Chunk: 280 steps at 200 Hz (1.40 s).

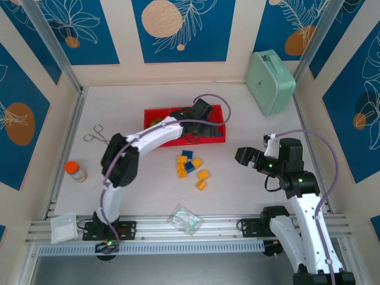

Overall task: Sort the legos into containers by color
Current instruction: Place the lego on the lego, then pick up the lego from the center of the table.

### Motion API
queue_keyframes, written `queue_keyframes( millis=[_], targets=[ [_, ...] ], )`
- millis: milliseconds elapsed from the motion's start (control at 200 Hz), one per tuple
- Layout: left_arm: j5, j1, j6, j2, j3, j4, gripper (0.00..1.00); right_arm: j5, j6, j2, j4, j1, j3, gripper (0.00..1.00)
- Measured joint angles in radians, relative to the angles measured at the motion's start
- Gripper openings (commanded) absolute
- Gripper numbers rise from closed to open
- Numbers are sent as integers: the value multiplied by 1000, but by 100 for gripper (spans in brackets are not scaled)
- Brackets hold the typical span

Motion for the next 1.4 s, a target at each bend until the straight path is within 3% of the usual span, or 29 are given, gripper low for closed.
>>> queue_keyframes(
  millis=[15,50,215,355,695,1050,1401],
  targets=[
    [-4,0,0,-29,-32,8,97,-6,0,5,0,0,0,99],
    [-13,-1,-2,-99,-106,18,100,-23,1,15,1,1,0,99],
    [-45,-8,-39,-400,-411,77,99,-86,4,95,8,52,1,100],
    [-45,-35,-38,-496,-554,84,96,-78,10,149,14,112,2,100],
    [111,-139,214,-315,-504,-11,83,0,-10,84,2,117,17,99],
    [98,-140,340,-167,-372,-85,78,26,-20,54,-26,105,17,99],
    [68,-140,381,-93,-316,-127,65,45,-27,54,-32,92,17,99]
  ],
)
